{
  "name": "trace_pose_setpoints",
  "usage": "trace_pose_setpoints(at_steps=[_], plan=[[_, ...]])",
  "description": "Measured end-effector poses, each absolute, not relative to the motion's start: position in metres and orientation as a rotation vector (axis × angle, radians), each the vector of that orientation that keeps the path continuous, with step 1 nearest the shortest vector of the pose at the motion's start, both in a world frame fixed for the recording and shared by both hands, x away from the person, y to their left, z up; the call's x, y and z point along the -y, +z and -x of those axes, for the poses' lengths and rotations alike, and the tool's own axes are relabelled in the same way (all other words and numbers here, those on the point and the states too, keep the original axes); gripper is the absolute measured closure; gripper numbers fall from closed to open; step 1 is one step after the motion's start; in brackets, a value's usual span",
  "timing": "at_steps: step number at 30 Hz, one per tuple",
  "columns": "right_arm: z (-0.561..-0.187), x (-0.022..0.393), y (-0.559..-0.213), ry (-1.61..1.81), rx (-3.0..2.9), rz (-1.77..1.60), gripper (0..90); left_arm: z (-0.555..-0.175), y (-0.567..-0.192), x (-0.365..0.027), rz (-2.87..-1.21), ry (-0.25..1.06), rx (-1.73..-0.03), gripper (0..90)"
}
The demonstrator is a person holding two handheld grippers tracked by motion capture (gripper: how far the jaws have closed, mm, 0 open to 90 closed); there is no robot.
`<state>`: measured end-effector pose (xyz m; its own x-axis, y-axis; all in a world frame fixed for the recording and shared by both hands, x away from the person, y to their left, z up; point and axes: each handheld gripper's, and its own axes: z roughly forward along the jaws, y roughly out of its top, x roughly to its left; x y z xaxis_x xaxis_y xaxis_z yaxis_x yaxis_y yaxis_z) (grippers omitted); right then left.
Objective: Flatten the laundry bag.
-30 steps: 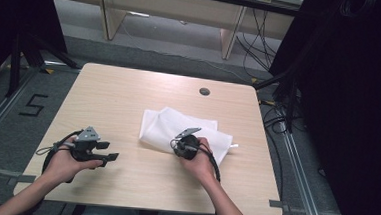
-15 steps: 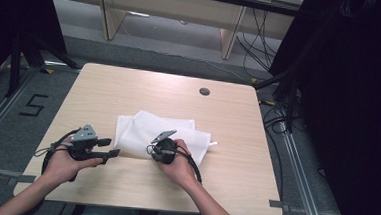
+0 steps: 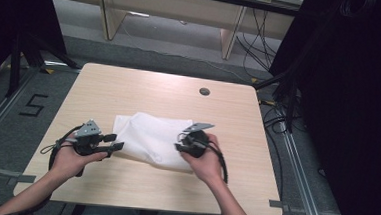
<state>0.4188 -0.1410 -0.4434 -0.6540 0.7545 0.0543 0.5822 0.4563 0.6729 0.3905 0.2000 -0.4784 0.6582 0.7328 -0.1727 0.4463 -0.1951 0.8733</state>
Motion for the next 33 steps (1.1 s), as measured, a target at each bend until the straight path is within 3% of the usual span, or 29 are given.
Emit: trace_pose_setpoints(at_steps=[3, 4, 9, 11, 15, 22, 33], plan=[[-0.419, 0.185, -0.446, 0.914, -2.428, -1.248, 88.3, -0.393, -0.472, -0.195, -1.828, 0.362, -0.918, 64.3], [-0.414, 0.192, -0.447, 0.853, -2.423, -1.388, 90.0, -0.395, -0.472, -0.193, -1.837, 0.362, -0.902, 66.4], [-0.412, 0.209, -0.461, 0.788, -2.441, -1.441, 90.0, -0.404, -0.477, -0.177, -1.887, 0.337, -0.881, 67.9], [-0.412, 0.203, -0.466, 0.775, -2.447, -1.440, 87.7, -0.411, -0.485, -0.171, -2.018, 0.326, -0.922, 69.0], [-0.418, 0.196, -0.468, 0.769, -2.444, -1.427, 85.3, -0.412, -0.500, -0.173, -2.130, 0.265, -0.991, 69.5], [-0.424, 0.195, -0.474, 0.815, -2.455, -1.406, 80.3, -0.412, -0.505, -0.178, -2.124, 0.207, -1.034, 66.1], [-0.422, 0.228, -0.467, 0.993, -2.287, -1.430, 68.2, -0.409, -0.488, -0.182, -1.947, 0.333, -0.974, 55.9]])
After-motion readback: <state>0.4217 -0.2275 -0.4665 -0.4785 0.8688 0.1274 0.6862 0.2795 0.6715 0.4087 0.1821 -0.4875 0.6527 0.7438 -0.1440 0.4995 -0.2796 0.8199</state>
